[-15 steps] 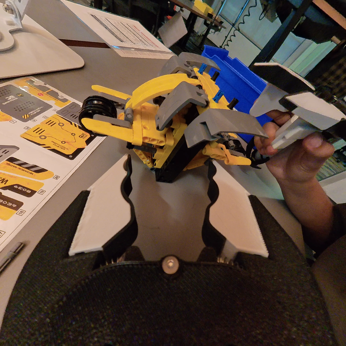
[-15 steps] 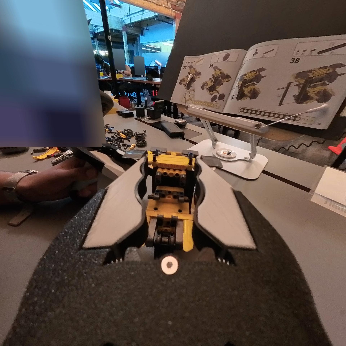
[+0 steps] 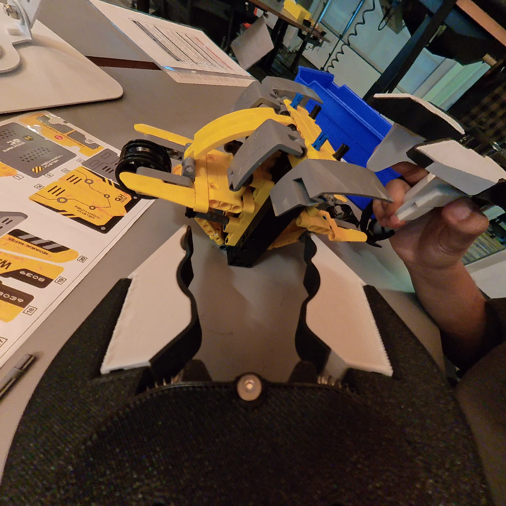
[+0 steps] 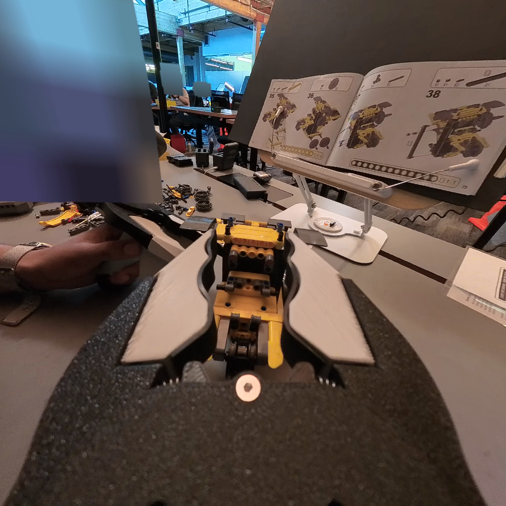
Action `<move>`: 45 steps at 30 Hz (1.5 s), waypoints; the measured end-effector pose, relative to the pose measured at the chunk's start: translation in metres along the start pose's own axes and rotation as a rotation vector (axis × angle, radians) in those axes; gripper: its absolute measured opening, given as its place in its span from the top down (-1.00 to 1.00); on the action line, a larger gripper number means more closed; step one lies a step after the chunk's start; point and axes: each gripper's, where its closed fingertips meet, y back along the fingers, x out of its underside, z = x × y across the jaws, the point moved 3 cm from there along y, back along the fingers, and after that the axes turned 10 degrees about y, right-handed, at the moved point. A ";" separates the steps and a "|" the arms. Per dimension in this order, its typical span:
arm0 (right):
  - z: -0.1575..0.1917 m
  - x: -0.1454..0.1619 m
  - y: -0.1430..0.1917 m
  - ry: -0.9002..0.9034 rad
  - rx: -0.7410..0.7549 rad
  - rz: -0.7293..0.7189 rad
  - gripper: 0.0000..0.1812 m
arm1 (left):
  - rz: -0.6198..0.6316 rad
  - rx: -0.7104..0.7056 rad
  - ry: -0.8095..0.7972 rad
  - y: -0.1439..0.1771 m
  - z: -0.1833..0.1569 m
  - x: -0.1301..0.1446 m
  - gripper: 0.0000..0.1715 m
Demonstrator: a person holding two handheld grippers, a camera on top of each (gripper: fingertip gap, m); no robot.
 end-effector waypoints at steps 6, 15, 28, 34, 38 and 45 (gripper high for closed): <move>0.000 0.001 -0.001 0.003 0.002 0.007 0.47 | 0.000 0.000 0.002 0.000 0.000 0.000 0.07; 0.000 0.001 0.000 0.004 0.007 0.007 0.47 | 0.000 0.000 0.002 0.000 0.000 0.000 0.07; 0.000 0.002 -0.001 -0.002 0.000 0.018 0.46 | 0.000 0.000 0.004 0.000 0.000 0.000 0.07; 0.007 0.012 -0.012 -0.099 -0.064 0.077 0.31 | 0.000 -0.002 0.001 0.000 0.000 0.000 0.07; 0.011 0.021 -0.021 -0.092 -0.063 0.168 0.29 | 0.002 -0.007 -0.016 -0.001 -0.001 0.001 0.07; 0.010 0.036 -0.041 -0.014 -0.016 0.407 0.15 | 0.010 -0.010 -0.041 -0.001 -0.003 0.002 0.07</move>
